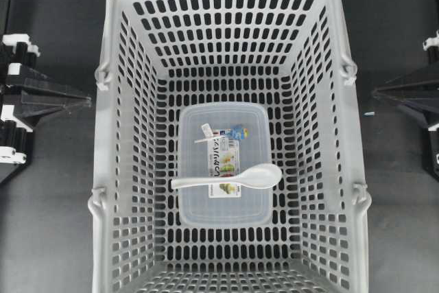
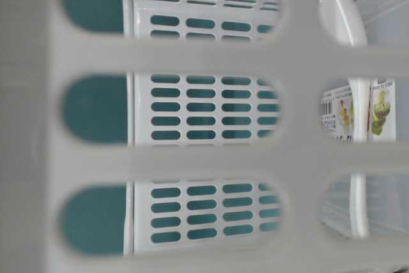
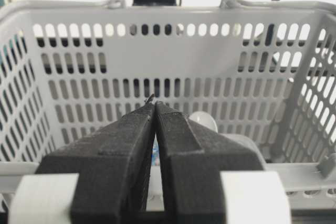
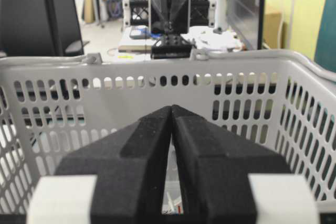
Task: Pick up the chinese spoon from the shopping basket with the left arm.
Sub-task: 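Move the left gripper over the basket toward the white spoon handle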
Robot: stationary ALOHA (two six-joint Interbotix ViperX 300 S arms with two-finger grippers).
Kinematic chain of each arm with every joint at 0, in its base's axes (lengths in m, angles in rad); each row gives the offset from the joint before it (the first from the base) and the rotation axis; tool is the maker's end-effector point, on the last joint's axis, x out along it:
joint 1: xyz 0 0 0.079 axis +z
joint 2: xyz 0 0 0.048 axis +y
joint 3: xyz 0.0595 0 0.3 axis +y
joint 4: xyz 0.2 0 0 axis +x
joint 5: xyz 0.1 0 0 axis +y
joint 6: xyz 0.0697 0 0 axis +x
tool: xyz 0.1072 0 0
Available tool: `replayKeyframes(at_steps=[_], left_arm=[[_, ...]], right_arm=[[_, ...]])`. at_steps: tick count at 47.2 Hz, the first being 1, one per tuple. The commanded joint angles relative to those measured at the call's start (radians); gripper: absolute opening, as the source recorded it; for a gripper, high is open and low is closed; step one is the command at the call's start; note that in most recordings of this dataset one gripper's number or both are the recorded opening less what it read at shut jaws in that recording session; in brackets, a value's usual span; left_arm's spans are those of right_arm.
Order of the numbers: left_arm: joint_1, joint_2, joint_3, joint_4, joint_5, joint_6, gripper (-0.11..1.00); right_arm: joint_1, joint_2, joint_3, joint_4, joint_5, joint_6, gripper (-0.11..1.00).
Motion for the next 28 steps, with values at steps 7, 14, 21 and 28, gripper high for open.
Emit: replayKeyframes(at_steps=[7, 14, 21, 28], left_arm=[[-0.028, 0.052, -0.152, 0.04, 0.164, -0.058, 0.0], [-0.066, 0.155, -0.313, 0.041, 0.39, -0.072, 0.0], [-0.094, 0.302, -0.469, 0.04, 0.557, -0.074, 0.0], [-0.109, 0.468, -0.624, 0.041, 0.686, -0.074, 0.0]], right_arm=[[0.005, 0.009, -0.008, 0.005, 0.003, 0.006, 0.0], [0.005, 0.008, -0.008, 0.005, 0.005, 0.008, -0.01], [0.005, 0.008, -0.008, 0.005, 0.005, 0.008, -0.01], [0.005, 0.008, -0.008, 0.006, 0.005, 0.009, -0.01]])
